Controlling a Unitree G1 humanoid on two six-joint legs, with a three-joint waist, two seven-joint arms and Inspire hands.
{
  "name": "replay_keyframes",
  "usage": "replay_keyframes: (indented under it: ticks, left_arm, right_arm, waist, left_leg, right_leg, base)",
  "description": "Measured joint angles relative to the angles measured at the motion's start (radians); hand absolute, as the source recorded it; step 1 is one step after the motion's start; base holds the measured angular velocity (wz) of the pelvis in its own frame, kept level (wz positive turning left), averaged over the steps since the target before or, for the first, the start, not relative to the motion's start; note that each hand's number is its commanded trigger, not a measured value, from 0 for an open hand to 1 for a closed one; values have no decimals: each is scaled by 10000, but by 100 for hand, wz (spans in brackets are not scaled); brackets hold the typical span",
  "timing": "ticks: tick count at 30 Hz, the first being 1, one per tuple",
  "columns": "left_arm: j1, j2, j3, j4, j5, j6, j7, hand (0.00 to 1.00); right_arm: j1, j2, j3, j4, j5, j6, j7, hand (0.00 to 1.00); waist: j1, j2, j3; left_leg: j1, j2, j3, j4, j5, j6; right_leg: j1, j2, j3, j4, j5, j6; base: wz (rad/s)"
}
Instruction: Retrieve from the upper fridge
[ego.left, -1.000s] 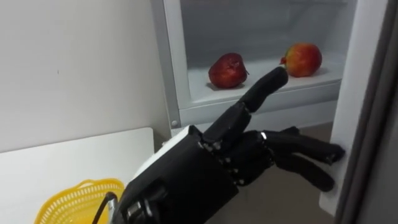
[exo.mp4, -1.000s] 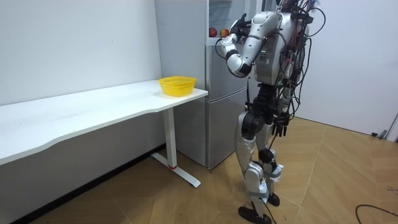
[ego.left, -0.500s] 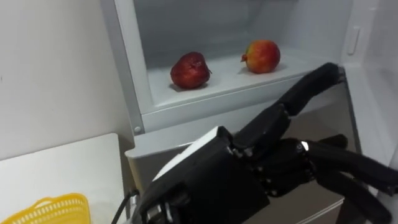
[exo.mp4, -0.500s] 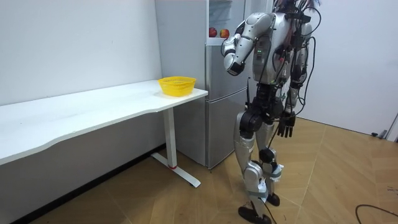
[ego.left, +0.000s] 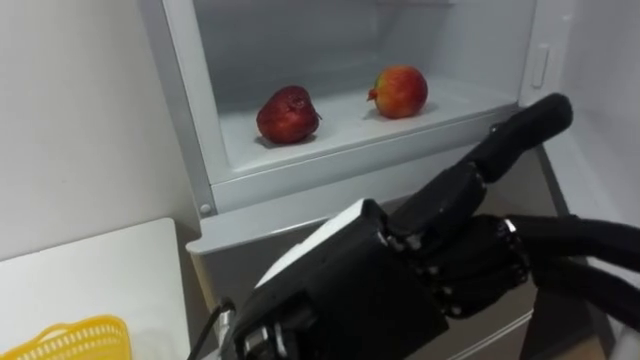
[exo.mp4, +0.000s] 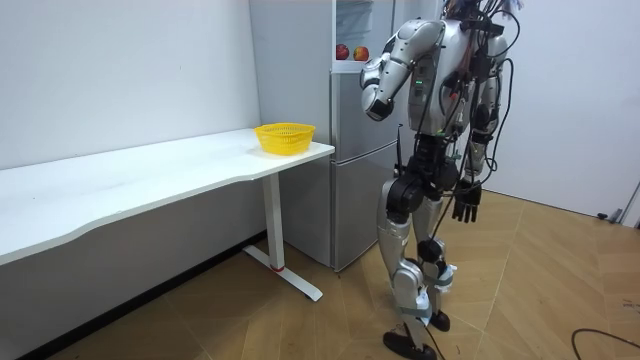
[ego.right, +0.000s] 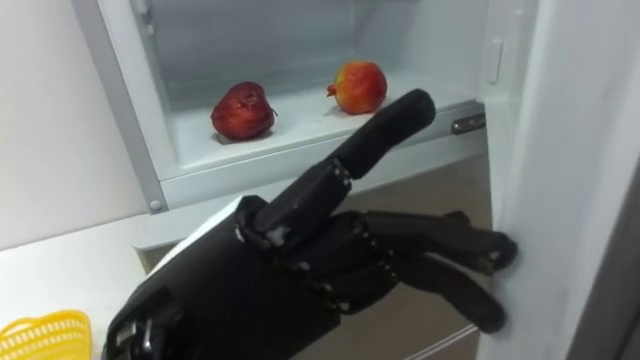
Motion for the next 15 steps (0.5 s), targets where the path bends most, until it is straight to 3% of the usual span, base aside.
replay_keyframes:
  ticks: [6,8,15]
  left_arm:
    - [-520,46,-107,134,-2,8,42,0]
    - [-576,52,-213,177,-1,8,41,0]
    - [-683,-6,-556,224,-4,7,-7,0]
  right_arm:
    - [20,0,-7,4,182,82,32,0]
    - [17,0,-22,4,181,89,71,0]
    - [-106,-29,-94,112,432,73,411,0]
  waist:
    - [-226,56,-5]
    - [-229,76,5]
    - [-559,164,51]
  left_leg:
    - [16,57,30,-16,0,0]
    - [78,86,261,-53,0,-1]
    - [142,132,429,-61,-2,-3]
  right_leg:
    - [38,11,67,-3,45,-15]
    - [40,42,171,-5,68,-30]
    - [13,111,311,-10,93,-42]
  base:
    - [-6]
    - [-16]
    - [-6]
